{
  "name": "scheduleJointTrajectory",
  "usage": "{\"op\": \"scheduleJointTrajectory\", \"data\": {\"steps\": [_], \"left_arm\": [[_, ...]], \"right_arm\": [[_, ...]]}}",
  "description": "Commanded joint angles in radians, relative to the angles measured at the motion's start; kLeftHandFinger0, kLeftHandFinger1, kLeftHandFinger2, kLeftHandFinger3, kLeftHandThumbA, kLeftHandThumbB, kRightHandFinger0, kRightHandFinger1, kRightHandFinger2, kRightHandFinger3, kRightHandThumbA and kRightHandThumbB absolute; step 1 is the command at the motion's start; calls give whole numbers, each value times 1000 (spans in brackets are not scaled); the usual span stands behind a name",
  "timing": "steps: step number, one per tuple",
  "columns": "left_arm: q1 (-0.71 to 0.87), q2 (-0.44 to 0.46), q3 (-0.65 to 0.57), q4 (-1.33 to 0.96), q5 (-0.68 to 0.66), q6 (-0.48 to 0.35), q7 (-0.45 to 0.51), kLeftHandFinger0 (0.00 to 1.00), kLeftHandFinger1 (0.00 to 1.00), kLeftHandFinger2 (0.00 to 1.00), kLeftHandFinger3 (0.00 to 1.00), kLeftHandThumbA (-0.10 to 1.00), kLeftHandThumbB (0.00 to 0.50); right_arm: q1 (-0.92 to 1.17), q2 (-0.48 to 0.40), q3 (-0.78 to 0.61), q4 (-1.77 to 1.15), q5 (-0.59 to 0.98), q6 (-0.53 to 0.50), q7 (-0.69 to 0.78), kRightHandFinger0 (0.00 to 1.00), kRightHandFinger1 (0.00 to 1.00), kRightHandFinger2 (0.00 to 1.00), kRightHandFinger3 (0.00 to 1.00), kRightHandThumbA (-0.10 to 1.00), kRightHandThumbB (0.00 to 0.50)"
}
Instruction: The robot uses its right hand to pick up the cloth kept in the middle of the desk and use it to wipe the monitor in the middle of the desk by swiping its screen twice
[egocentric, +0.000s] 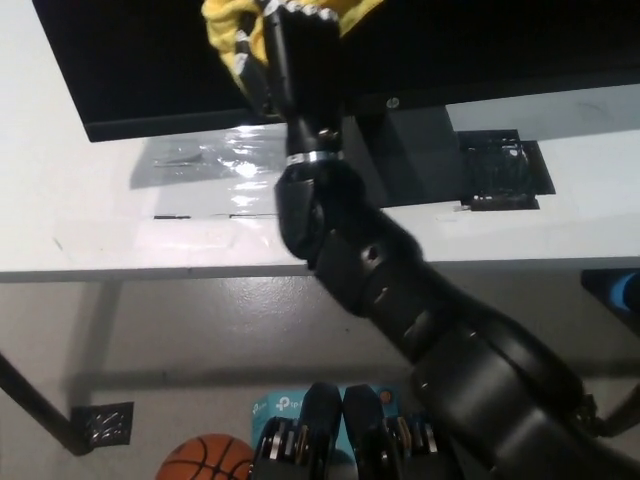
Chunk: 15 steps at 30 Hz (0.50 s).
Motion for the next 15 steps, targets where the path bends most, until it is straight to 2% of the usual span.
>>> {"op": "scheduleJointTrajectory", "data": {"steps": [1,4,5,6,7,8,9,11,12,13,14,15], "left_arm": [[22,8,13,4,-19,-28,-10,682,674,782,987,112,143],[27,9,18,6,-19,-36,-8,691,691,821,1000,130,144],[31,8,23,2,-25,-35,-8,694,696,832,1000,154,156],[30,11,20,4,-19,-35,-8,699,700,837,1000,177,162],[33,12,23,5,-20,-36,-8,699,700,838,1000,180,162],[40,11,28,2,-24,-37,-7,685,684,818,1000,166,159],[43,8,31,1,-28,-40,-6,674,677,807,1000,147,153],[47,6,32,6,-27,-49,-4,670,673,797,997,128,148],[48,4,34,9,-30,-47,-5,673,674,795,990,122,143],[51,2,36,14,-39,-50,-10,681,681,793,984,131,151],[49,0,37,28,-42,-54,-11,688,687,792,983,139,162],[52,-1,34,22,-37,-49,-9,694,692,793,985,158,168]], "right_arm": [[-61,-62,19,-5,-23,-23,5,0,0,268,64,-100,67],[-67,-103,36,-2,-36,3,5,0,0,273,79,-100,115],[-69,-120,40,-4,-37,5,18,0,0,289,178,-100,256],[-65,-157,47,-7,-45,-9,10,0,0,292,84,-100,138],[-66,-154,48,-6,-44,-9,11,0,0,294,75,-100,132],[-63,-165,49,-7,-43,-17,11,0,0,306,74,-100,72],[-57,-193,50,-12,-46,-30,8,0,0,317,82,-100,48],[-48,-216,44,-16,-41,-22,25,0,0,312,86,-100,55],[-41,-232,45,-18,-45,-22,24,0,0,348,54,-100,24],[-28,-254,40,-22,-44,-15,19,0,0,364,36,-100,32],[-19,-270,40,-25,-45,-20,23,0,0,373,98,-100,25],[-11,-282,40,-26,-50,-17,15,0,0,361,97,-100,17]]}}
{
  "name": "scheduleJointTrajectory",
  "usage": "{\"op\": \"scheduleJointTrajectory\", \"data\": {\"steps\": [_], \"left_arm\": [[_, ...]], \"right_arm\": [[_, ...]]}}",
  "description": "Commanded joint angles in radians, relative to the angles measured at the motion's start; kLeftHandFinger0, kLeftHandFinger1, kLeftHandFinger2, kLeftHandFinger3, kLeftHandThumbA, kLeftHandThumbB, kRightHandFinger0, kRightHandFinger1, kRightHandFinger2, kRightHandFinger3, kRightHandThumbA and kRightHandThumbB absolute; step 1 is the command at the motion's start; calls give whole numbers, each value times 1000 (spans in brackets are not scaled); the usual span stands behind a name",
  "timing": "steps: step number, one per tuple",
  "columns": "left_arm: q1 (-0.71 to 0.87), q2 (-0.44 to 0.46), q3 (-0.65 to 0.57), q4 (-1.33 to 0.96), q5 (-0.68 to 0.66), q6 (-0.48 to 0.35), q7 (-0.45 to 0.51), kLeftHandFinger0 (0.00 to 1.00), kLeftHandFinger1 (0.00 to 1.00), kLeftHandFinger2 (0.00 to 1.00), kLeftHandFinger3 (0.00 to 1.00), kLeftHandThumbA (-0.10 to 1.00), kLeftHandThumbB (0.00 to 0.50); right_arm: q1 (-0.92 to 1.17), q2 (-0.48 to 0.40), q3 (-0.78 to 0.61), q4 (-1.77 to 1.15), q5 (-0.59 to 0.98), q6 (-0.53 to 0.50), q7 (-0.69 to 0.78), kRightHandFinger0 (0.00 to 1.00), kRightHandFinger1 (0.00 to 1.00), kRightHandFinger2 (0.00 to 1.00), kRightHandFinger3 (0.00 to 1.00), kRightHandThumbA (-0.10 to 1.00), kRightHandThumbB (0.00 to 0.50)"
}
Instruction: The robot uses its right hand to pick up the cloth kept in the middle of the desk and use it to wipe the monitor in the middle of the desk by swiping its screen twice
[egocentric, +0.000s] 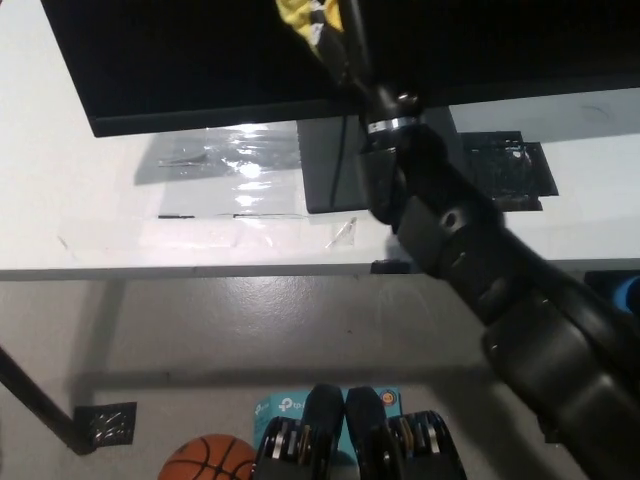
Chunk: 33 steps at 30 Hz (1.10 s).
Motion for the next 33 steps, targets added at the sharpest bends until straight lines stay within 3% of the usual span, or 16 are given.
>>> {"op": "scheduleJointTrajectory", "data": {"steps": [1,3,5,6,8,9,10,13,16,21,26,27,28,33], "left_arm": [[26,10,17,9,-20,-42,-8,692,690,789,987,164,172],[32,13,14,10,-4,-46,0,706,706,813,1000,203,168],[38,11,14,-8,0,-22,4,736,731,843,1000,191,155],[40,10,16,-11,-4,-22,3,739,732,848,1000,182,149],[42,10,16,-17,-1,-18,4,737,728,844,1000,187,155],[44,7,18,-23,-7,-7,2,731,727,842,1000,191,163],[42,5,18,-14,-7,-10,3,711,711,826,1000,195,170],[42,4,18,-4,-4,-24,2,699,703,816,1000,194,161],[38,4,14,5,7,-28,7,731,725,835,1000,160,142],[43,9,21,-33,5,14,5,738,738,844,1000,179,166],[44,13,28,-31,-8,12,-4,730,726,834,1000,177,169],[43,12,28,-35,-9,10,-6,728,725,832,1000,178,167],[40,11,26,-31,-7,10,-6,728,726,830,1000,176,168],[34,12,15,-12,10,-26,-5,715,717,822,1000,166,166]], "right_arm": [[-11,-120,-15,-11,0,14,-8,0,0,324,155,-100,56],[-7,-125,-17,-14,-4,6,-15,0,0,257,105,-100,33],[7,-144,-22,-14,-3,18,-11,0,0,278,20,-100,15],[12,-152,-23,-17,-3,16,-7,0,0,295,50,-100,1],[21,-166,-27,-23,-1,11,1,0,0,302,116,-100,12],[30,-175,-29,-23,-3,9,-20,0,0,271,5,-100,23],[40,-184,-31,-23,-5,16,-30,0,0,294,0,-100,34],[61,-202,-42,-26,1,5,-31,0,25,419,78,-100,12],[76,-216,-46,-31,-1,15,-25,0,32,423,352,-100,19],[81,-219,-54,-32,0,0,-40,0,0,326,380,-100,0],[90,-213,-71,-34,13,1,-22,0,1,340,390,-100,0],[88,-209,-69,-35,6,5,-36,0,0,329,391,-100,51],[80,-199,-69,-34,4,21,-27,0,1,398,394,-100,36],[56,-156,-79,-44,14,8,-12,0,0,399,358,-99,31]]}}
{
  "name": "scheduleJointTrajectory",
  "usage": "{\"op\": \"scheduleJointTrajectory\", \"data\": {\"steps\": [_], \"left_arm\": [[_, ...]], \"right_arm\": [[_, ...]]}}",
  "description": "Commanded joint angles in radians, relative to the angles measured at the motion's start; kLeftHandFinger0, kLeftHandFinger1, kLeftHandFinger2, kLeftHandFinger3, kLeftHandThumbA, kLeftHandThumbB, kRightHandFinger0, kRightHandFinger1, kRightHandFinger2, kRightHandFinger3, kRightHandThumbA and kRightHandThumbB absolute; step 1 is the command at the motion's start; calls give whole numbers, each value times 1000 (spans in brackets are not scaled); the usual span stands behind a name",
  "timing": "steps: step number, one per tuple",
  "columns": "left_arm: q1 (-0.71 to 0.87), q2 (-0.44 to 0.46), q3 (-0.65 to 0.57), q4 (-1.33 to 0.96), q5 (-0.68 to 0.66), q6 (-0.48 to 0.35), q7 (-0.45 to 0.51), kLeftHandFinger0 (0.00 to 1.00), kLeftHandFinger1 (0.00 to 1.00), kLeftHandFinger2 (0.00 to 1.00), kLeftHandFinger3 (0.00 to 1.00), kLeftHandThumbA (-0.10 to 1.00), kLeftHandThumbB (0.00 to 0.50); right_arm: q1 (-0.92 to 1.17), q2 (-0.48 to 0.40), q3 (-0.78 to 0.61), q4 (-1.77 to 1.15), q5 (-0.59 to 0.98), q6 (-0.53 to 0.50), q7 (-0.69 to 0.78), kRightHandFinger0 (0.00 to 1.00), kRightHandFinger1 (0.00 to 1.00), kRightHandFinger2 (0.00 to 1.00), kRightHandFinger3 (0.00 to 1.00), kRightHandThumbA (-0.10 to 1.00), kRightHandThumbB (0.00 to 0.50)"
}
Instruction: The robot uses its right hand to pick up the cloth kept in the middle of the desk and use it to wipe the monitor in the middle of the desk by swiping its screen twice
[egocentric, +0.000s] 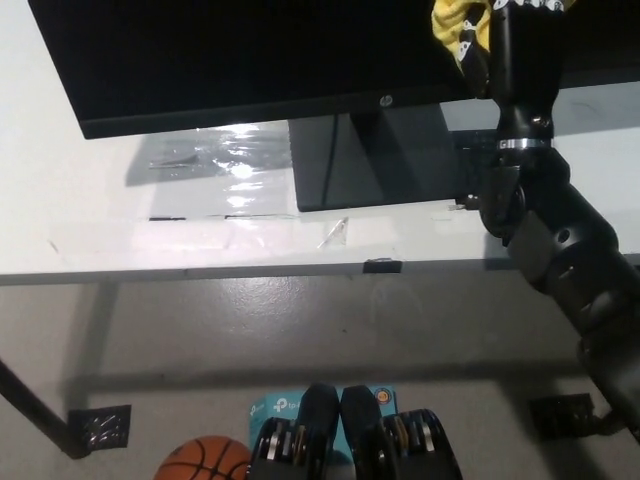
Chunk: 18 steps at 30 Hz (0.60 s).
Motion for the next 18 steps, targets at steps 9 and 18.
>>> {"op": "scheduleJointTrajectory", "data": {"steps": [9,18], "left_arm": [[4,26,-7,-5,2,-39,-17,688,700,816,1000,160,163],[-5,37,-23,-24,22,-36,-16,688,692,813,1000,168,151]], "right_arm": [[-154,133,-9,-7,17,31,57,0,0,308,142,-100,0],[-216,246,31,5,-4,31,56,0,0,330,175,-100,85]]}}
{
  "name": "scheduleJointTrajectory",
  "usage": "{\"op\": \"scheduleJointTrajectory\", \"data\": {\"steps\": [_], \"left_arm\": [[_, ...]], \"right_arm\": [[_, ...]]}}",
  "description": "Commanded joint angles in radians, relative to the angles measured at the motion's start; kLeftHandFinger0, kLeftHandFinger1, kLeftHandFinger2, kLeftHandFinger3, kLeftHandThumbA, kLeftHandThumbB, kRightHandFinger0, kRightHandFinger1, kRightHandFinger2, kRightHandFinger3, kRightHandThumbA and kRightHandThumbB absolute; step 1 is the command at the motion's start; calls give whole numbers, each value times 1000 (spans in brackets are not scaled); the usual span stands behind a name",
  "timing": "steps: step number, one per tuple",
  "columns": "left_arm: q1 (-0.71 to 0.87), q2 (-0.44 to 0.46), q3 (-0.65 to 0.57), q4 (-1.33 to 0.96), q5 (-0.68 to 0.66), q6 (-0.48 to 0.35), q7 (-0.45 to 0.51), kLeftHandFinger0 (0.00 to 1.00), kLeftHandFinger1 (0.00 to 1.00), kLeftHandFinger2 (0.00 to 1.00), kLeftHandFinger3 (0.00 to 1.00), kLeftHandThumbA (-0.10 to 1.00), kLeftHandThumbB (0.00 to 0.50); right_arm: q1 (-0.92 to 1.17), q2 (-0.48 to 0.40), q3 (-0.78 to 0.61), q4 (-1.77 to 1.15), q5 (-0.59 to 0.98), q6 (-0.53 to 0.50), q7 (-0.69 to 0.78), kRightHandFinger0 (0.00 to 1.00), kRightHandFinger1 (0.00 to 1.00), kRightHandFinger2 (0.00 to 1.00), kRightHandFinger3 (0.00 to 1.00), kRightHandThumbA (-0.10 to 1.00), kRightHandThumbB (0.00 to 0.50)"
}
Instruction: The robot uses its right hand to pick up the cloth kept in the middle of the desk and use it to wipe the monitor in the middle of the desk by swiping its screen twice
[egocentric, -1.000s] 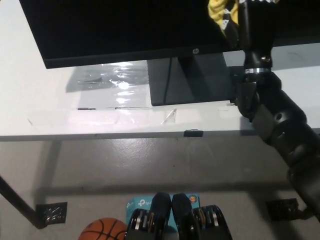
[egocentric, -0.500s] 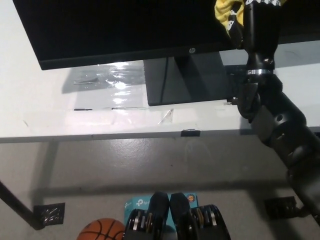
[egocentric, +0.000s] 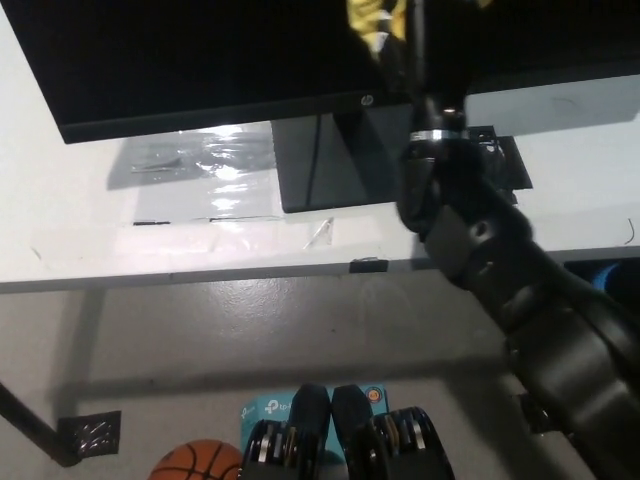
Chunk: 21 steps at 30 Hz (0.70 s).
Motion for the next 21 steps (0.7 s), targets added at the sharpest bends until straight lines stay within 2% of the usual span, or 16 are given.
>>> {"op": "scheduleJointTrajectory", "data": {"steps": [1,2,3,5,6,7,8,9,10,11,15,17,18,19,20,21], "left_arm": [[7,37,-8,-31,17,-25,-18,697,698,818,1000,165,147],[9,39,-9,-40,16,-18,-19,694,694,816,1000,167,149],[11,40,-9,-52,12,-10,-20,692,690,814,1000,172,152],[11,41,-9,-56,8,-1,-21,693,690,814,1000,175,155],[11,43,-12,-63,14,9,-18,706,705,834,1000,174,146],[10,44,-12,-66,9,11,-19,707,707,837,1000,171,144],[10,46,-9,-70,4,14,-19,697,699,828,1000,160,148],[10,46,-9,-70,3,14,-18,695,699,827,1000,158,147],[10,48,-8,-73,4,15,-18,695,698,828,1000,158,148],[9,49,-8,-68,1,6,-19,694,697,829,1000,158,147],[6,52,-13,-62,6,9,-20,694,697,831,1000,175,147],[5,50,-14,-58,2,4,-21,683,686,815,1000,156,149],[6,48,-15,-55,1,0,-21,681,685,812,1000,154,149],[8,45,-15,-52,-4,2,-22,693,693,819,1000,158,150],[5,45,-17,-43,-5,-3,-23,693,692,819,1000,160,153],[9,46,-16,-55,1,12,-19,691,692,824,1000,170,157]], "right_arm": [[-131,74,23,-17,-16,7,54,0,0,337,204,-100,83],[-132,83,26,-17,-17,8,50,0,0,334,218,-100,101],[-137,102,33,-16,-21,4,39,0,0,286,145,-100,130],[-135,115,33,-14,-15,-8,40,0,0,234,114,-100,159],[-138,130,33,-15,-12,-5,60,0,0,257,73,-100,170],[-141,138,36,-11,-15,12,65,0,0,267,98,-100,195],[-143,144,37,-10,-14,14,71,0,0,268,120,-100,173],[-144,144,37,-10,-14,14,71,0,0,259,99,-100,155],[-143,155,41,-10,-18,14,61,0,0,225,106,-100,156],[-143,158,40,-13,-15,7,71,0,0,186,82,-100,115],[-144,171,51,-14,-24,10,66,0,0,122,0,-100,162],[-142,174,64,-13,-35,13,57,0,0,193,0,-100,204],[-139,175,74,-13,-44,14,47,0,0,205,0,-100,203],[-127,172,79,-12,-47,-9,31,0,0,230,1,-100,230],[-122,169,76,-13,-40,-10,44,0,0,234,11,-100,239],[-116,164,75,-14,-33,-28,53,0,0,213,31,-100,222]]}}
